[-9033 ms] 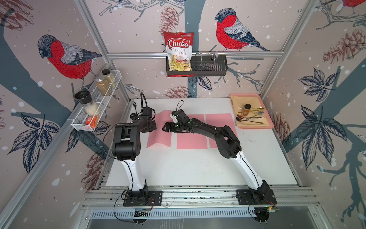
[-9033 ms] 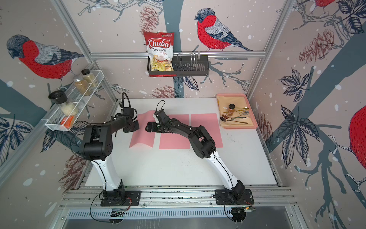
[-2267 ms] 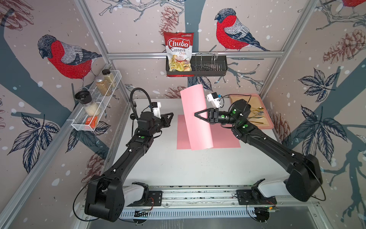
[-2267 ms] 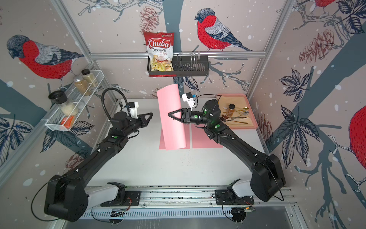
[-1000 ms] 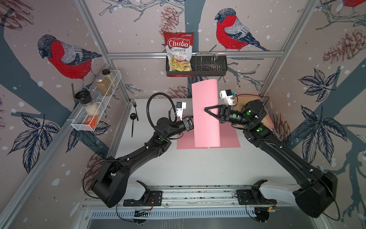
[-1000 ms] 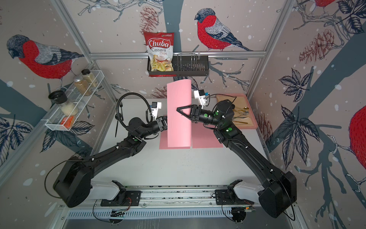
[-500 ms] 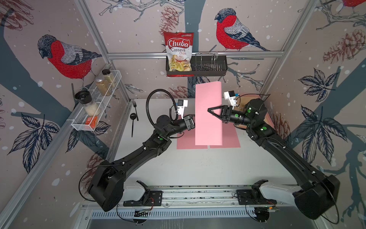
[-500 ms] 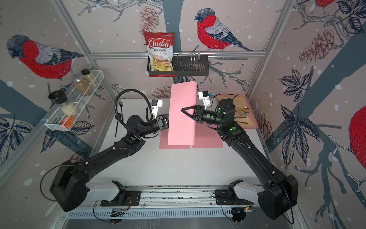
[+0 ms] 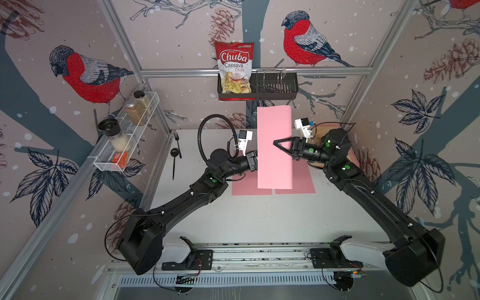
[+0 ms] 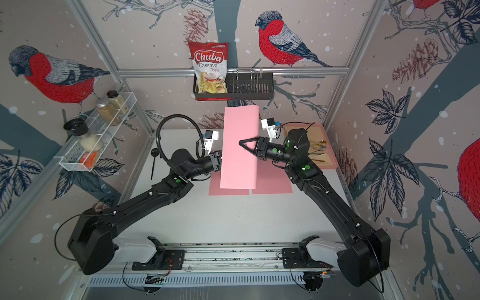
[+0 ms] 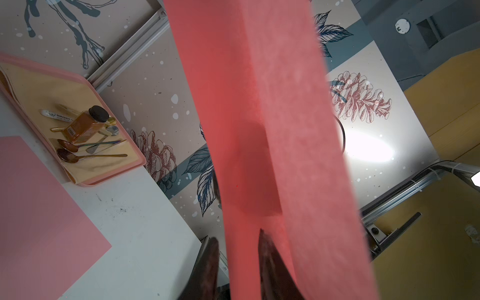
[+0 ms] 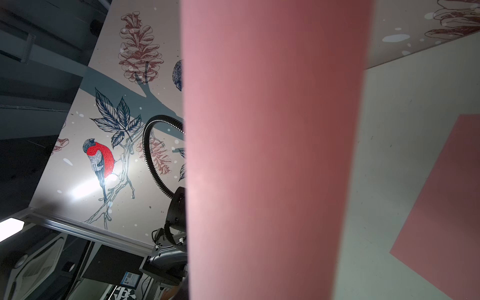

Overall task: Fold the rectangular paper in half along the long edge
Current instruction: Fold the paper.

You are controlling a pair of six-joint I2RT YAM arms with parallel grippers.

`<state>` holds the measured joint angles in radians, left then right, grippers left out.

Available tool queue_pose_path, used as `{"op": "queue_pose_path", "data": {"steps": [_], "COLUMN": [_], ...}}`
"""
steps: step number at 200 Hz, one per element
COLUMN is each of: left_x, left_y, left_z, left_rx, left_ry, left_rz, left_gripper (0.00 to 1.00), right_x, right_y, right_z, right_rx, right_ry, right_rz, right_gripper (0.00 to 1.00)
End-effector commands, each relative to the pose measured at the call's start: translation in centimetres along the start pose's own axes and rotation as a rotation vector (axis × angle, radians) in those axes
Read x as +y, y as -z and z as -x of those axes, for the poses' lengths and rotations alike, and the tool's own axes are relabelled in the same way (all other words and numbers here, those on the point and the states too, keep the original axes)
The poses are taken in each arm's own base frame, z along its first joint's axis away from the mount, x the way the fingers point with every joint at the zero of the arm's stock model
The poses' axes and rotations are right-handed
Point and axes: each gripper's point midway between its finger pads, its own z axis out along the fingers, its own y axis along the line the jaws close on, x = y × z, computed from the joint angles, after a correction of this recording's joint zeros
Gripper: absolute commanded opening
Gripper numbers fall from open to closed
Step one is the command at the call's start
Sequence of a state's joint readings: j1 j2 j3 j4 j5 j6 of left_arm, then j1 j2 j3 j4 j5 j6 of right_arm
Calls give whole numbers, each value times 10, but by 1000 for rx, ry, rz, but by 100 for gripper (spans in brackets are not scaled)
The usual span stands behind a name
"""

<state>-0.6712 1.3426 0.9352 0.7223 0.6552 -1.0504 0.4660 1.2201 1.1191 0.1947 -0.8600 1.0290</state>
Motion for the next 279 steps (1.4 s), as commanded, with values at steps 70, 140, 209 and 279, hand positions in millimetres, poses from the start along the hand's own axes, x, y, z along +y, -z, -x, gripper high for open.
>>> {"op": "queue_pose_path", "data": {"steps": [70,140,209,279], "left_x": [-4,-6,-9,-9], "left_y": [-10,-7,-5,-3], "left_z": [-12,-11,-9,-10], "left_rx": [47,34,24,24], "left_ry": [-9,-27,-40,-45], "left_rz": [-31,-19,-5,3], "left_gripper": [0,0,0,0], "right_x": [12,5,2,-5], "right_y": [-2,6,16,20], "right_z": [2,4,10,14], "right_rx": [-1,-17,-46,-79], "right_ry": [9,5,12,36], "right_rz": [68,49,22,-44], "right_gripper": [36,38,49,56]}}
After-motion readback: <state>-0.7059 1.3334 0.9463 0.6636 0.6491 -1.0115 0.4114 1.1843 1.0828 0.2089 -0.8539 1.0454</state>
